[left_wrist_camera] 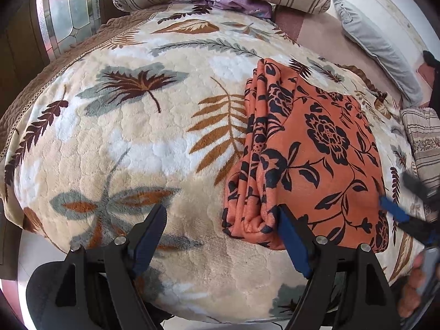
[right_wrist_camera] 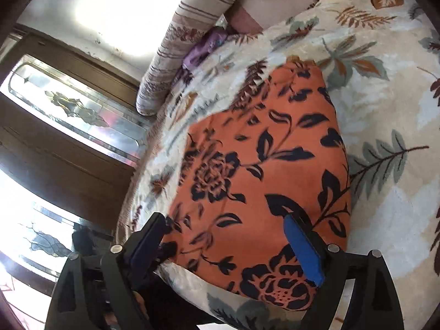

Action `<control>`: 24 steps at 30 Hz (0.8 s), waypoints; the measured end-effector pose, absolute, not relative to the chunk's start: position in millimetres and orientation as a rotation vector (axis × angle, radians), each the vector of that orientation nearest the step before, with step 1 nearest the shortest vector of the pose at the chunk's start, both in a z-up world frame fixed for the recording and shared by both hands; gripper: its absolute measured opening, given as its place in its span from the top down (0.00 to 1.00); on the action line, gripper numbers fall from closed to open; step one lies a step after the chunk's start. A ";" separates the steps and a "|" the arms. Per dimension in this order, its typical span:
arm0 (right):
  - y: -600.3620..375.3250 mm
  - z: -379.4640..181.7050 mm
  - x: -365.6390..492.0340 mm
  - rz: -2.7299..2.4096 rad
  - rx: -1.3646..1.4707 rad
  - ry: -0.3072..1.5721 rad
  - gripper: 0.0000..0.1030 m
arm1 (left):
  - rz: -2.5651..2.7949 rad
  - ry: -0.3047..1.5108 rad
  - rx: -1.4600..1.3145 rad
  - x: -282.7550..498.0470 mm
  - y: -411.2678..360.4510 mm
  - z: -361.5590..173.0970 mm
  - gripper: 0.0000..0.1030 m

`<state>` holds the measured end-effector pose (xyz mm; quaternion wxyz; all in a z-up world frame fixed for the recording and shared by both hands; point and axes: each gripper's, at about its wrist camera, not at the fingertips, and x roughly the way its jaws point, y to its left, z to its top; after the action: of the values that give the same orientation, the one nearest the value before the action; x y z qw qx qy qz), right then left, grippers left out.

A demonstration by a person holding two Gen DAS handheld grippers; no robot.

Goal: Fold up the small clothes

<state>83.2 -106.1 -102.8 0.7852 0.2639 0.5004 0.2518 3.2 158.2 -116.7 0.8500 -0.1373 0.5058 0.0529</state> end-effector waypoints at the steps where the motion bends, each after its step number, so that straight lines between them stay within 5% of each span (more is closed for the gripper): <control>1: -106.0 -115.7 83.9 0.536 0.577 1.123 0.12 | 0.109 1.065 -0.286 2.6 157.8 -115.6 0.21; 24: -105.6 -92.4 58.0 0.573 0.584 0.985 0.12 | 0.112 1.053 -0.294 -2.1 161.5 -111.0 0.21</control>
<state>58.0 -105.6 -92.4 0.8018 0.2726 0.4597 0.2675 -2.1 161.5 -111.0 0.8526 -0.1398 0.5006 0.0534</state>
